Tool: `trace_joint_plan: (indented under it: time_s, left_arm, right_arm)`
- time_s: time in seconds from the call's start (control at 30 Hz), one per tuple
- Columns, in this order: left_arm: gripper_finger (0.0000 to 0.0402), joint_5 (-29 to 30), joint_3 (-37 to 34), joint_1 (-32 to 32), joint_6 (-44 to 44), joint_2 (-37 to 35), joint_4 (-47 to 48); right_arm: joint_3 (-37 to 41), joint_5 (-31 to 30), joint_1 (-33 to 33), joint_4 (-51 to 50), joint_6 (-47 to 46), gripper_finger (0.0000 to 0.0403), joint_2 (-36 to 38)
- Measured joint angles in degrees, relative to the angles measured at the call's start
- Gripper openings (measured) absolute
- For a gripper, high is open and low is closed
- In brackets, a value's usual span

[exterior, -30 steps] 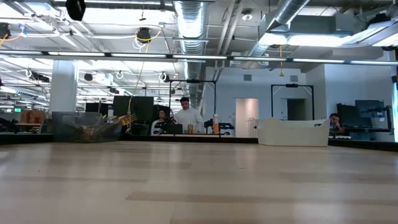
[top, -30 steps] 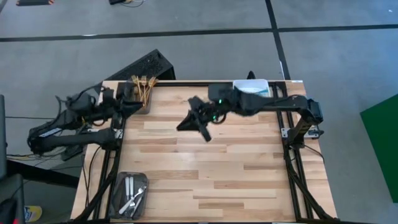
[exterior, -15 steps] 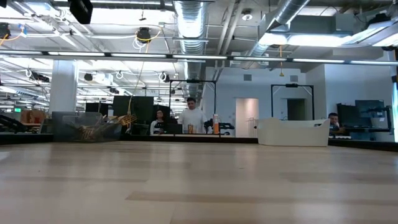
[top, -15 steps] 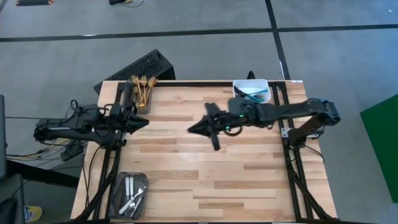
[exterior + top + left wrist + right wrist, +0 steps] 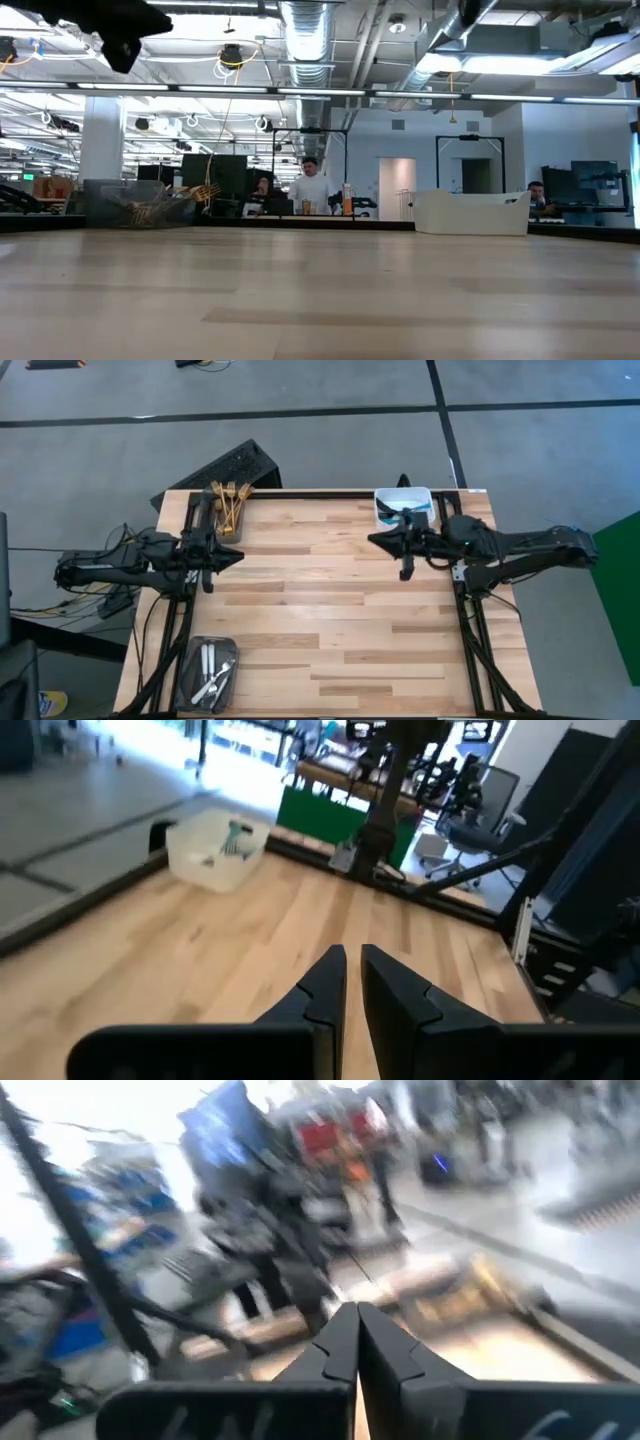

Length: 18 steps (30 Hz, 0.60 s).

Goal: Sort silverware by color (type)
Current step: Return to Home Position

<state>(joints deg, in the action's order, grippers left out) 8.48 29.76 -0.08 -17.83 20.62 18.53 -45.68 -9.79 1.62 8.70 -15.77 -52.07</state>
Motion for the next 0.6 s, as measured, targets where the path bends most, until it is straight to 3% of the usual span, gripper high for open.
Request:
trace_joint_plan:
  time_s: [0.13, 0.33, 0.5, 0.6]
  left_arm:
    - [0.0022, -0.3, 0.0, 0.0, -3.6, 0.3, 2.3]
    - [0.0022, -2.8, -2.0, 0.0, 9.8, -0.5, -0.8]
    - [0.0022, -2.0, -8.6, 0.0, 9.1, -3.0, -14.3]
    - [0.0022, 2.3, -10.6, 0.3, 9.0, -3.4, -11.0]
  right_arm:
    - [2.4, 0.0, -1.1, -6.8, -4.8, 0.0025, 3.6]
    - [5.0, 5.7, 2.5, -5.0, 13.3, 0.0010, 7.3]
    - [10.9, 6.0, 6.2, -1.9, 17.6, 0.0012, 12.1]
    - [15.7, 6.0, 7.9, 1.5, 17.7, 0.0012, 15.3]
